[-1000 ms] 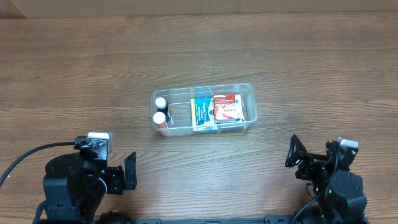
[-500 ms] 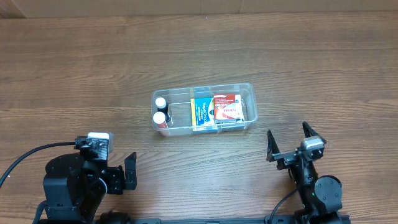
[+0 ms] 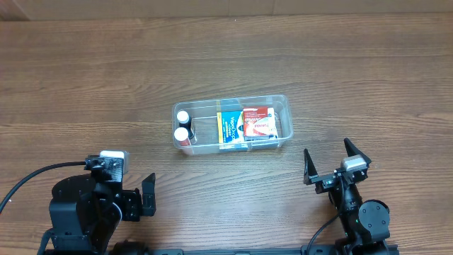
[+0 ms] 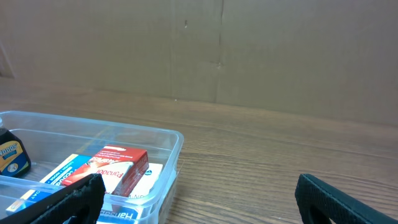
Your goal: Pack container
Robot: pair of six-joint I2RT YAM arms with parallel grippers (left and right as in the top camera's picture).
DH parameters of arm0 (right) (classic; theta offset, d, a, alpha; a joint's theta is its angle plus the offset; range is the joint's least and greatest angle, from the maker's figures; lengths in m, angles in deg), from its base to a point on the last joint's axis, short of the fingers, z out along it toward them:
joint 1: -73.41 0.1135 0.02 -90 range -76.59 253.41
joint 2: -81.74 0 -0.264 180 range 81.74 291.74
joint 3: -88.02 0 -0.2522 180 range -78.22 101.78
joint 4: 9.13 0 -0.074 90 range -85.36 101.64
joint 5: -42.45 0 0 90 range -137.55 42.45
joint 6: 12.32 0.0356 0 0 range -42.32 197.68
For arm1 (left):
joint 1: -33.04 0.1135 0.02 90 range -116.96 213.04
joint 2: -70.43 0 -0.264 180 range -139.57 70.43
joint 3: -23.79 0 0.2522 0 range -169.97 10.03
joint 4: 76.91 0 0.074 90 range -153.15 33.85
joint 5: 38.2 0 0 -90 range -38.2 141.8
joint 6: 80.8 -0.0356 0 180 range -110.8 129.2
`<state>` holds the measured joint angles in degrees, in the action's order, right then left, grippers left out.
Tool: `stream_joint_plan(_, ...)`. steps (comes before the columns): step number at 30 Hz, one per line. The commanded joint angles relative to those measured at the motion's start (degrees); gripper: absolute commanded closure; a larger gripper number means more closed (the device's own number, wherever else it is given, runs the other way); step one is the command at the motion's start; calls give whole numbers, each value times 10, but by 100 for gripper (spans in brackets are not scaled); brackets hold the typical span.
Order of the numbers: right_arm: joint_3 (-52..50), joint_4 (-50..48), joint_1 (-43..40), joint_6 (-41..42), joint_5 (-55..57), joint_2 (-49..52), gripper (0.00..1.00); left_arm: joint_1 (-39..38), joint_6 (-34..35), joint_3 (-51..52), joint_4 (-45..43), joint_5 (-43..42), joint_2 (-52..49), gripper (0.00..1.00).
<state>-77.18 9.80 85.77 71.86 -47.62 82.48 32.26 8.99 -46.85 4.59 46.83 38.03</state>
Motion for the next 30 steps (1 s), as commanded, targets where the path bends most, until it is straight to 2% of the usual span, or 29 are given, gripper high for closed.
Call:
stream_joint_plan(1, -6, -3, -3, -2, -5, -6, 0, -3, -9, 3, -1, -6, 2, 0)
stream_joint_plan(15, -6, -3, -3, -2, -5, -6, 0, -3, -9, 3, -1, -6, 2, 0)
stream_joint_plan(22, -6, -3, -3, -2, -5, -6, 0, -4, -11, 27, 6, -4, 43, 0)
stream_joint_plan(25, -6, -3, -3, -2, -5, -6, 0, -4, -11, 111, -65, -8, 99, 0)
stream_joint_plan(30, -6, -3, -3, -2, -5, -6, 0, -4, -10, 305, -274, -39, 209, 0)
